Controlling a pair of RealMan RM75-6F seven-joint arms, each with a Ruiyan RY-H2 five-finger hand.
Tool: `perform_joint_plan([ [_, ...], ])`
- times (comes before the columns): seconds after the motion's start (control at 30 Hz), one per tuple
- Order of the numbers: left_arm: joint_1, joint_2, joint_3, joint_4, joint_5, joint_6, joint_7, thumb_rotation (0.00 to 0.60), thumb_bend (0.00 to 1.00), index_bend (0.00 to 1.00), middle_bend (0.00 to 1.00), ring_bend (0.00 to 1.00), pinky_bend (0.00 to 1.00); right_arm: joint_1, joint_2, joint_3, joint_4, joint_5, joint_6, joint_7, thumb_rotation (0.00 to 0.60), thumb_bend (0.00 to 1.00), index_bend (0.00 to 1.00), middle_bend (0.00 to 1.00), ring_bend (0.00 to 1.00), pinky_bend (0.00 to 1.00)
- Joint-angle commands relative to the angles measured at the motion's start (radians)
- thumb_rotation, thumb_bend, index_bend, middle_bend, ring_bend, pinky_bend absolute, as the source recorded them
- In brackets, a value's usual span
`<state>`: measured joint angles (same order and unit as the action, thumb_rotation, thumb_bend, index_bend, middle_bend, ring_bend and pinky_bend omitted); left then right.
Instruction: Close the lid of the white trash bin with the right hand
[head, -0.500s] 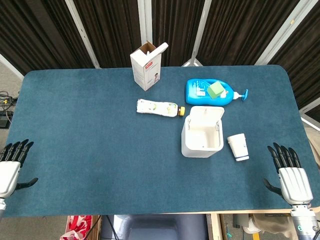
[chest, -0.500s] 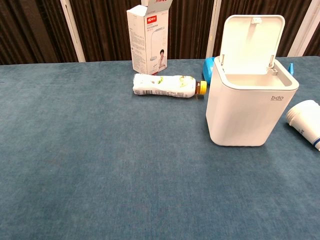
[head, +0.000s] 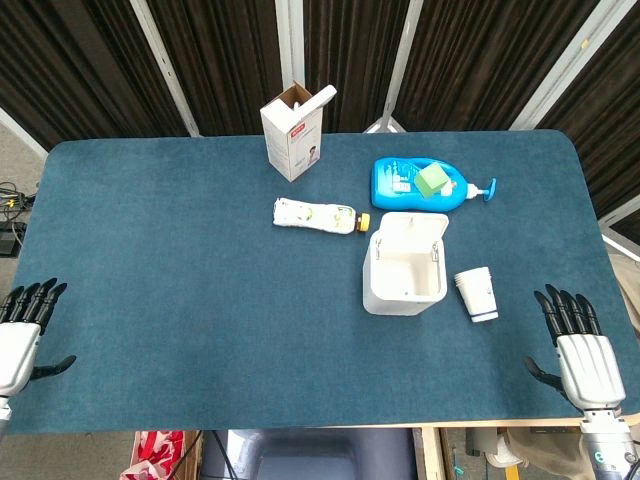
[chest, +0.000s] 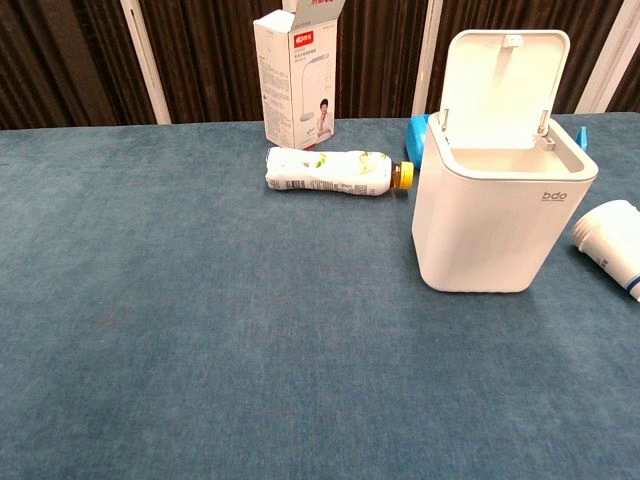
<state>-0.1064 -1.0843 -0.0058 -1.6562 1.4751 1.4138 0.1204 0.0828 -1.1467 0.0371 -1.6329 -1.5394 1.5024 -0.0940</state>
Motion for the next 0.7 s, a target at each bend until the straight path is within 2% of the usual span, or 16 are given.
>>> perform_joint_plan([
  [0.03, 0.0, 0.001, -0.003, 0.0, -0.005, -0.001, -0.006, 0.6, 0.0, 0.0, 0.0, 0.0, 0.0, 0.008, 0.004, 0.013, -0.015, -0.005, 0.005, -0.01, 0.6, 0.23, 0.0, 0.0, 0.0, 0.0],
  [0.07, 0.0, 0.001, -0.004, 0.0, -0.007, -0.002, -0.01, 0.6, 0.0, 0.0, 0.0, 0.0, 0.0, 0.012, 0.007, 0.02, -0.026, -0.002, 0.006, -0.012, 0.6, 0.23, 0.0, 0.0, 0.0, 0.02],
  [0.1, -0.001, 0.002, -0.005, 0.0, -0.009, -0.002, -0.012, 0.6, 0.0, 0.0, 0.0, 0.0, 0.0, 0.018, 0.012, 0.03, -0.043, 0.003, 0.004, -0.01, 0.6, 0.23, 0.0, 0.0, 0.02, 0.08],
  [0.17, 0.0, 0.004, -0.006, -0.001, -0.011, -0.002, -0.018, 0.6, 0.0, 0.0, 0.0, 0.0, 0.0, 0.03, 0.023, 0.049, -0.072, 0.017, -0.006, -0.013, 0.6, 0.23, 0.0, 0.1, 0.15, 0.29],
  [0.23, 0.0, 0.005, -0.007, -0.002, -0.012, -0.001, -0.024, 0.6, 0.0, 0.0, 0.0, 0.0, 0.0, 0.055, 0.04, 0.084, -0.109, 0.044, -0.024, -0.02, 0.6, 0.23, 0.0, 0.35, 0.42, 0.56],
  [0.3, -0.001, 0.006, -0.009, -0.004, -0.012, -0.002, -0.029, 0.6, 0.0, 0.0, 0.0, 0.0, 0.0, 0.087, 0.061, 0.126, -0.159, 0.093, -0.06, -0.023, 0.6, 0.24, 0.0, 0.53, 0.61, 0.7],
  [0.33, -0.002, 0.006, -0.01, -0.006, -0.013, -0.003, -0.031, 0.6, 0.0, 0.0, 0.0, 0.0, 0.0, 0.104, 0.075, 0.149, -0.191, 0.127, -0.084, -0.021, 0.6, 0.25, 0.0, 0.6, 0.68, 0.74],
  [0.43, -0.006, 0.006, -0.009, -0.007, -0.011, -0.009, -0.032, 0.6, 0.0, 0.0, 0.0, 0.0, 0.0, 0.16, 0.126, 0.215, -0.282, 0.244, -0.171, -0.022, 0.6, 0.36, 0.0, 0.69, 0.77, 0.79],
  [0.53, -0.006, 0.009, -0.007, -0.012, -0.012, -0.015, -0.039, 0.6, 0.0, 0.0, 0.0, 0.0, 0.0, 0.214, 0.167, 0.269, -0.328, 0.332, -0.234, -0.049, 0.6, 0.48, 0.0, 0.75, 0.82, 0.82],
  [0.7, -0.008, 0.016, -0.007, -0.02, -0.019, -0.025, -0.058, 0.6, 0.0, 0.0, 0.0, 0.0, 0.0, 0.318, 0.211, 0.357, -0.387, 0.513, -0.33, -0.099, 0.6, 0.59, 0.0, 0.8, 0.87, 0.85],
])
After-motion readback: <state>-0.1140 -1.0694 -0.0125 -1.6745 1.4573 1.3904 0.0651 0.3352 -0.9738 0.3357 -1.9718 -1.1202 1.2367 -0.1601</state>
